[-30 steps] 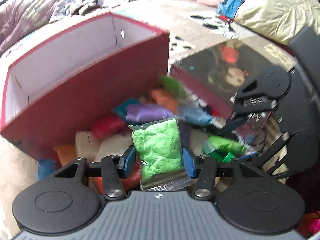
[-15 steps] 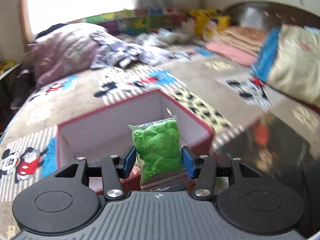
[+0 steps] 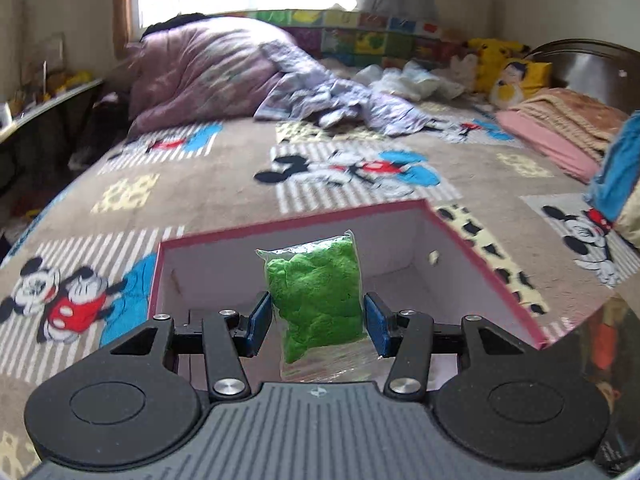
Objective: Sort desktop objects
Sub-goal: 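Lower the green bag into the red box and open the left gripper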
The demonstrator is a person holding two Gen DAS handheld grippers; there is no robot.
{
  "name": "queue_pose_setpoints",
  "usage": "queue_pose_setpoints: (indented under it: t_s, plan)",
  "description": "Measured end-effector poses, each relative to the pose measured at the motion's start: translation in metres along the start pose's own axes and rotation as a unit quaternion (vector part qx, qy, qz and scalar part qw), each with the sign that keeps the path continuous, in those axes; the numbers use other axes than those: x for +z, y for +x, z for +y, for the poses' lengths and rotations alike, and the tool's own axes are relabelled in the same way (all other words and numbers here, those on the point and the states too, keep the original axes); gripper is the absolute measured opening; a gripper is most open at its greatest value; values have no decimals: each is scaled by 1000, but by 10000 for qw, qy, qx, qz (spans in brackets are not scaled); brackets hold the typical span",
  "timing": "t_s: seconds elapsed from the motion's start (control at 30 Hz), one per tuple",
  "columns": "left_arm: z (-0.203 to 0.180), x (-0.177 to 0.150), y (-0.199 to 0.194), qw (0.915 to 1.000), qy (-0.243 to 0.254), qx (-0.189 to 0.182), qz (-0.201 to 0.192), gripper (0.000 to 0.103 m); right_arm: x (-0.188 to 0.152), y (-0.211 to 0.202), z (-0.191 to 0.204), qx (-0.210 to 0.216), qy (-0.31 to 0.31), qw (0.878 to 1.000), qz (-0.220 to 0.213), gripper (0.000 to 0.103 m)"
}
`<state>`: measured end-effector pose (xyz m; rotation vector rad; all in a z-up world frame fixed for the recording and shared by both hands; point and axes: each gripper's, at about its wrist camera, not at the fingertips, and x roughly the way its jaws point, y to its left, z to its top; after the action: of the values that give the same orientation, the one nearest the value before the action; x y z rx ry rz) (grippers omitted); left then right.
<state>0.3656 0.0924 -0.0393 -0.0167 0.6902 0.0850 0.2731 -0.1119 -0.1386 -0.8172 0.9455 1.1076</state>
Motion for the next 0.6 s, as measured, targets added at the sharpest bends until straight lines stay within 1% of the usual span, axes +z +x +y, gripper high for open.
queue_pose_setpoints:
  t_s: [0.1, 0.2, 0.37, 0.47, 0.6]
  plan:
    - [7, -6, 16, 9996, -70, 128, 224, 49, -1, -2, -3, 25, 5, 10000, -20, 53]
    - [12, -11, 29, 9988, -173, 179, 425, 49, -1, -1, -3, 36, -1, 10000, -24, 53]
    - [8, -17, 40, 9976, -97, 188, 666, 49, -1, -1, -3, 41, -50, 10000, -54, 53]
    - [3, -20, 45, 9968, -37, 162, 788, 49, -1, -1, -4, 11, -59, 10000, -54, 53]
    - [0, -24, 50, 9950, -51, -12, 998, 51, -2, -1, -6, -39, -44, 10000, -58, 53]
